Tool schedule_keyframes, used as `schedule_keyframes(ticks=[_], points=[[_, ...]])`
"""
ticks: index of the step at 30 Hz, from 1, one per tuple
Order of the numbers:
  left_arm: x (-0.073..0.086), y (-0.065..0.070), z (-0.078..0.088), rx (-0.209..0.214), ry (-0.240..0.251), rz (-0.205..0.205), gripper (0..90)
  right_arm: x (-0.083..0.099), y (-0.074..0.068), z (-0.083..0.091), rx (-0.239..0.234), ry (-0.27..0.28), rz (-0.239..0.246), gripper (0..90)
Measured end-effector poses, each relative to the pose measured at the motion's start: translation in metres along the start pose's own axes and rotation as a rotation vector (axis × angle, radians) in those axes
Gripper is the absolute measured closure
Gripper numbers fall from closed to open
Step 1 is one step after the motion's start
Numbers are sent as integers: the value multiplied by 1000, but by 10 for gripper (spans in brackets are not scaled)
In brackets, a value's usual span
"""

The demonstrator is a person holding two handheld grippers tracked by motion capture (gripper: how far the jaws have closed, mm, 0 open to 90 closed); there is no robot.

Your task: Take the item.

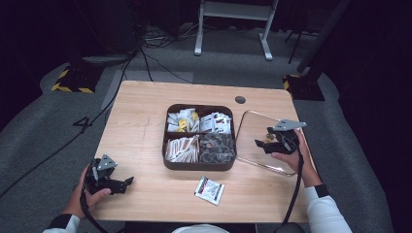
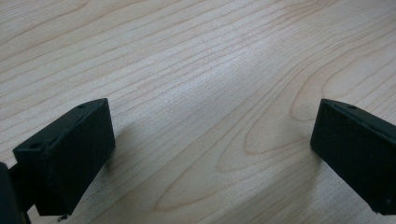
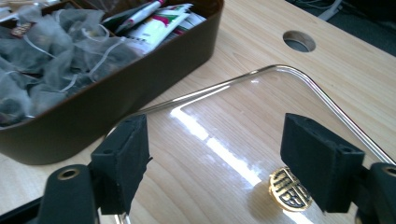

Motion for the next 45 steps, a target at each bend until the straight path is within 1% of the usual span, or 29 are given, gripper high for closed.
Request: schedule_keyframes(ticks=[3, 5, 8, 10, 16, 18, 19, 20, 21, 23, 25, 26, 27, 28, 30, 32, 33, 34, 35, 37, 38, 41, 44, 45], points=[[0, 0, 0, -1, -1, 0, 0, 3, 6, -2, 12, -5, -11, 235], [0, 0, 0, -1, -1, 0, 0, 10, 15, -6, 26, -27, -27, 234], [0, 0, 0, 0, 0, 0, 0, 14, 19, -8, 32, -35, -35, 236], [0, 0, 0, 0, 0, 0, 0, 20, 27, -12, 45, -50, -56, 243], [0, 0, 0, 0, 0, 0, 0, 30, 36, -21, 49, -65, -91, 258], [0, 0, 0, -1, -1, 0, 0, 34, 40, -24, 58, -71, -102, 258], [0, 0, 0, -1, -1, 0, 0, 36, 41, -25, 58, -74, -114, 258], [0, 0, 0, 0, 0, 0, 0, 36, 41, -25, 58, -74, -114, 258], [0, 0, 0, 0, 0, 0, 0, 39, 44, -28, 54, -78, -134, 260], [0, 0, 0, 0, 0, 0, 0, 41, 45, -29, 54, -80, -138, 262], [0, 0, 0, 0, 0, 0, 0, 46, 49, -32, 55, -85, -163, 279], [0, 0, 0, 0, 0, 0, 0, 46, 49, -32, 55, -85, -163, 279], [0, 0, 0, 0, 0, 0, 0, 50, 51, -33, 59, -91, -177, 294], [0, 0, 0, 0, 0, 0, 1, 50, 51, -33, 59, -91, -177, 294], [0, 0, 0, 0, 0, 0, 0, 54, 52, -35, 58, -103, -185, 322], [0, 0, 0, -1, 0, 0, 1, 55, 51, -35, 52, -97, -191, 336], [0, 0, 0, -1, 1, 0, 1, 55, 52, -36, 41, -89, -200, 351], [0, 0, 0, -1, 1, 4, 1, 57, 52, -38, 42, -91, -209, 379], [0, 0, 0, -1, 1, 4, 0, 57, 52, -38, 42, -91, -209, 379], [0, 0, 0, -1, 3, 7, 1, 59, 53, -40, 47, -101, -202, 419], [0, 0, 0, -2, 4, 8, 1, 59, 53, -40, 47, -101, -202, 419], [2, 0, 1, -5, 0, 11, 1, 57, 53, -43, 53, -97, -202, 465], [2, 0, 1, -5, 1, 11, 1, 62, 52, -47, 48, -125, -191, 498], [2, 0, 1, -5, 1, 12, 1, 63, 53, -47, 51, -113, -198, 535]])
Point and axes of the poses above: each handheld gripper's, and its own axes: z roughly backward along the jaws, x roughly out of its underside, y roughly to its right, the point moved 9 cm from there along -z, roughly forward along the jaws, and after that the axes turned 4 degrees about z, right-handed, at the moved point
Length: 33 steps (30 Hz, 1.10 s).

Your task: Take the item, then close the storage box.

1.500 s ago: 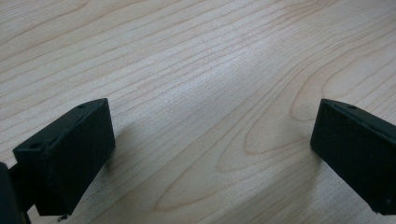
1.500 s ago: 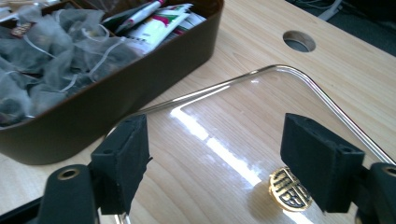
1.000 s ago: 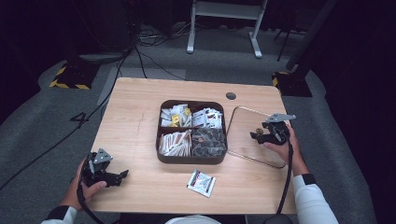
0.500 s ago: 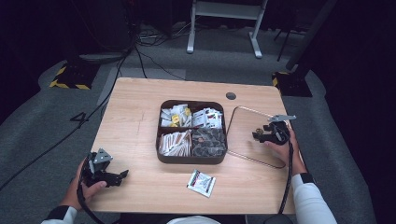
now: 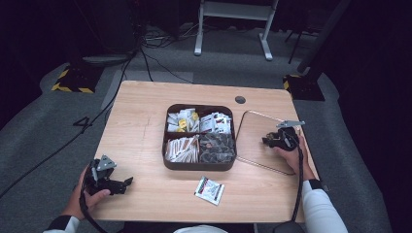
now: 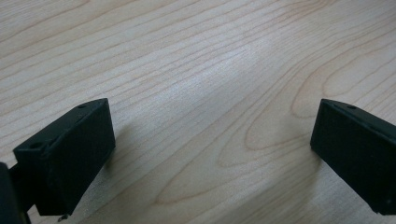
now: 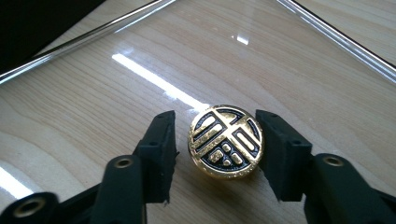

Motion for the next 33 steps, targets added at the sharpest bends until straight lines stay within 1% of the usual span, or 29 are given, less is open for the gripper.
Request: schedule_keyframes(ticks=[1, 3, 4, 8, 13, 20, 24, 25, 26, 33], points=[[0, 0, 0, 0, 0, -1, 1, 0, 0, 0, 0, 0, 0, 535], [0, 0, 0, 0, 0, 0, 1, 1, 2, 1, -1, 6, -11, 575], [0, 0, 0, 0, 0, 0, 1, 2, 3, 2, -11, 15, -19, 582], [0, 0, 0, 1, 2, 1, 1, 2, 2, 2, -7, 16, 0, 586], [0, 0, 0, 1, 2, 1, 1, 3, 3, 4, -14, 15, 9, 588], [0, 0, 0, 0, 2, 1, 1, 4, 8, 6, -1, 18, -1, 589], [-1, -1, -1, 5, 2, -1, 0, -1, 13, 16, 8, 41, 2, 589], [-1, -1, -1, 5, 2, -1, 0, -1, 13, 16, 8, 41, 2, 589], [-1, -1, -1, 5, 2, -2, 0, -4, 16, 21, 12, 58, -8, 589], [-1, -1, -1, 4, 2, -3, 0, -8, 23, 34, 32, 77, -20, 589]])
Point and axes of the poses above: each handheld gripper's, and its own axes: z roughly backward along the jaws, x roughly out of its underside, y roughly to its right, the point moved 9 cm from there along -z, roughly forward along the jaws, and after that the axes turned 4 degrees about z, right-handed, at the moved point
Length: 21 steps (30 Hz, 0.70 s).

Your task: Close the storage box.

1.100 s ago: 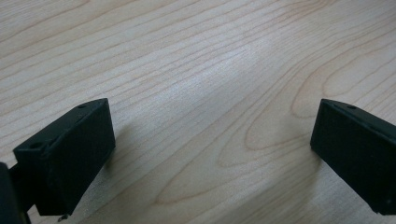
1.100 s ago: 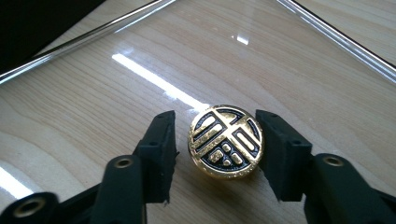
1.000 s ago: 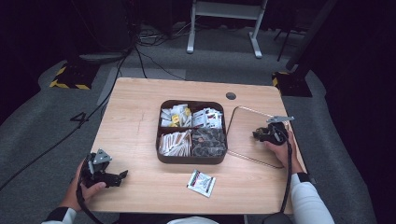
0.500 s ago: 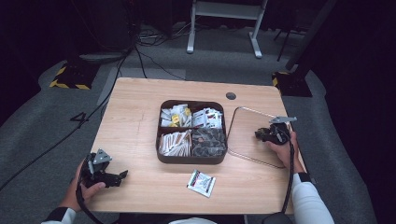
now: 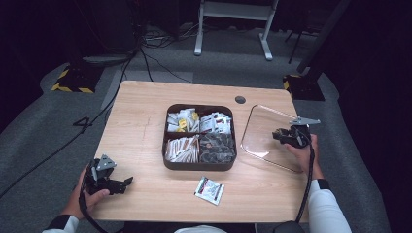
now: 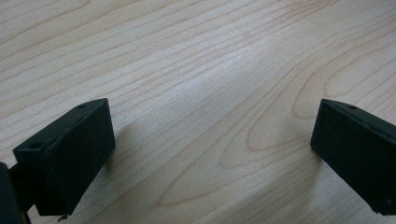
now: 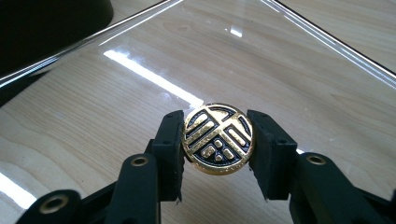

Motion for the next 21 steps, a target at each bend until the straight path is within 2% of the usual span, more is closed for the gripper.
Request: schedule_keyframes(ticks=[5, 15, 21], points=[[0, 0, 0, 0, 0, 0, 0, -7, 1, 6, 7, 13, 4, 589], [-1, -1, 0, 0, -1, -4, 0, -23, -6, 18, -5, 34, 20, 589], [-1, -1, 0, 2, -3, -4, 0, -40, -11, 25, -10, 61, 42, 589]])
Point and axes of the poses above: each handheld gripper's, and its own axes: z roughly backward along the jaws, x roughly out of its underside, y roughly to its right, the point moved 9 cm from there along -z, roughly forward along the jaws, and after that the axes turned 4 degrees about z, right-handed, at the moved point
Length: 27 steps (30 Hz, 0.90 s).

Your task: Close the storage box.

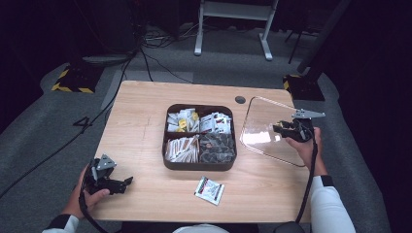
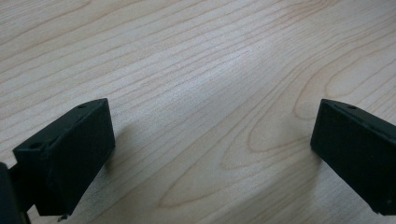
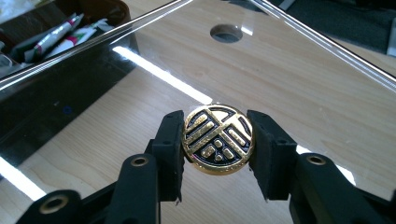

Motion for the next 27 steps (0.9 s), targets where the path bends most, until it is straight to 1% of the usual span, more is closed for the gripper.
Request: schedule_keyframes(ticks=[1, 3, 6, 15, 16, 18, 22, 23, 24, 27], points=[[0, 0, 0, -2, 3, 1, 0, -6, -2, 1, -1, 6, 9, 589], [0, 0, 0, -3, 2, 2, 0, -9, -3, 2, 2, 9, 13, 589], [-1, 0, -1, -2, 1, 1, 0, -19, -9, 2, -2, 16, 27, 589], [-1, 0, -1, -2, 2, 4, 0, -35, -19, 0, -10, 25, 46, 589], [-1, 0, -1, -2, 2, 4, 0, -39, -21, -1, -14, 30, 48, 589], [-1, 0, -1, -2, 2, 4, 0, -41, -23, -1, -15, 30, 51, 589], [-1, 0, -1, -2, 2, 4, 0, -51, -30, -4, -23, 31, 65, 589], [-1, 0, -1, -2, 2, 4, 0, -51, -30, -4, -23, 31, 65, 589], [-1, 0, -1, -2, 2, 4, 0, -55, -34, -5, -24, 36, 72, 589], [-1, 0, -1, -2, 2, 4, 0, -59, -38, -6, -32, 37, 78, 589]])
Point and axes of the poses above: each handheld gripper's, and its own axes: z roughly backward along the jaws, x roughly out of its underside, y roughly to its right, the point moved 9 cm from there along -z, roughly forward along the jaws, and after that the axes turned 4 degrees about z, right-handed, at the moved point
